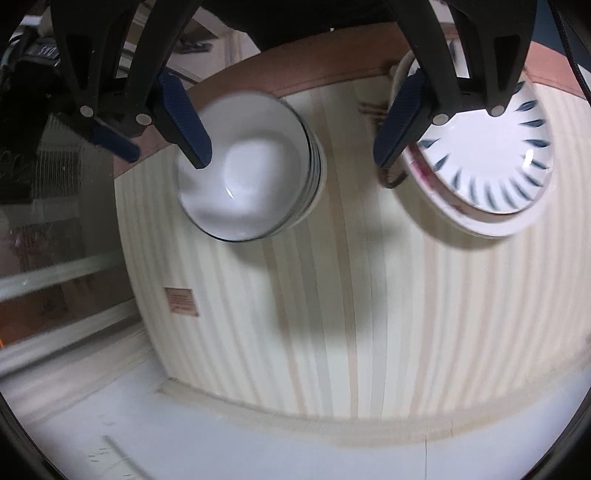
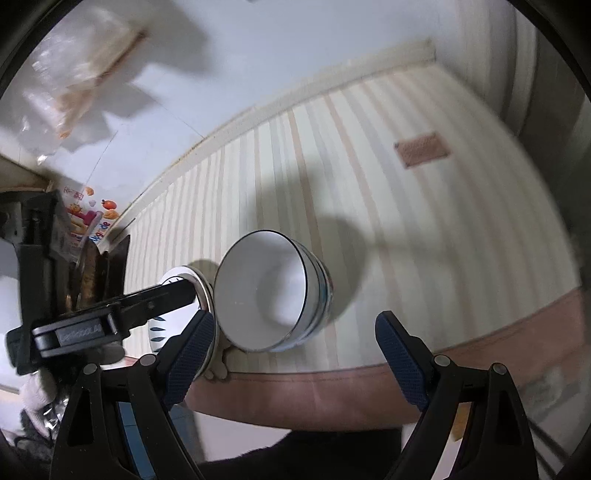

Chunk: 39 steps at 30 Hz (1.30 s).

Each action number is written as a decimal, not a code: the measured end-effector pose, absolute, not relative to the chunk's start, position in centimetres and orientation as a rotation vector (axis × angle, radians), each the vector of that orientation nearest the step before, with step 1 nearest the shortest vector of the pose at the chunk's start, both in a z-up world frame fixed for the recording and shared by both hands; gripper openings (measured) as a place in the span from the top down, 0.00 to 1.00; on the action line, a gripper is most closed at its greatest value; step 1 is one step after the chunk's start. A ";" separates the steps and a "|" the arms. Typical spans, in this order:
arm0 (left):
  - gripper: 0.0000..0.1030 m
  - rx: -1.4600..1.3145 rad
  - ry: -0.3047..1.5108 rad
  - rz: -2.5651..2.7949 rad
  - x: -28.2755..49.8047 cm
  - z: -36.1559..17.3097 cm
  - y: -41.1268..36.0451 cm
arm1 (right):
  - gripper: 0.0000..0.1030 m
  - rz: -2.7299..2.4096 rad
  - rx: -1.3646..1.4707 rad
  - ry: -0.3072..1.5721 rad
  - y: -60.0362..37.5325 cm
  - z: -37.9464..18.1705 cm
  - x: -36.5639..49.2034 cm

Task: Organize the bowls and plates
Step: 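Close both grippers on opposite sides of the bowl stack, then lift the bowl stack with both grippers over the plate stack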

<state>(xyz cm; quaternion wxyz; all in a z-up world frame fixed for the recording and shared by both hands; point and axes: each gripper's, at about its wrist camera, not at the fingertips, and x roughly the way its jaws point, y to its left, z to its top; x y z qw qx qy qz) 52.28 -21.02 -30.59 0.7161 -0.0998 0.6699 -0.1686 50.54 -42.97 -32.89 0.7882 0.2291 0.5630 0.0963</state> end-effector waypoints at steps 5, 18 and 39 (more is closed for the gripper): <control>0.13 -0.302 1.582 -0.409 54.2 -34.6 -21.6 | 0.12 0.264 0.582 1.296 -43.1 -38.6 53.6; 0.35 -0.437 1.671 -0.523 54.6 -39.2 -22.6 | 0.27 0.379 0.641 1.408 -40.9 -46.2 57.5; 0.38 -0.462 1.632 -0.437 53.9 -38.1 -21.9 | 0.40 0.391 0.657 1.431 -39.5 -47.6 59.5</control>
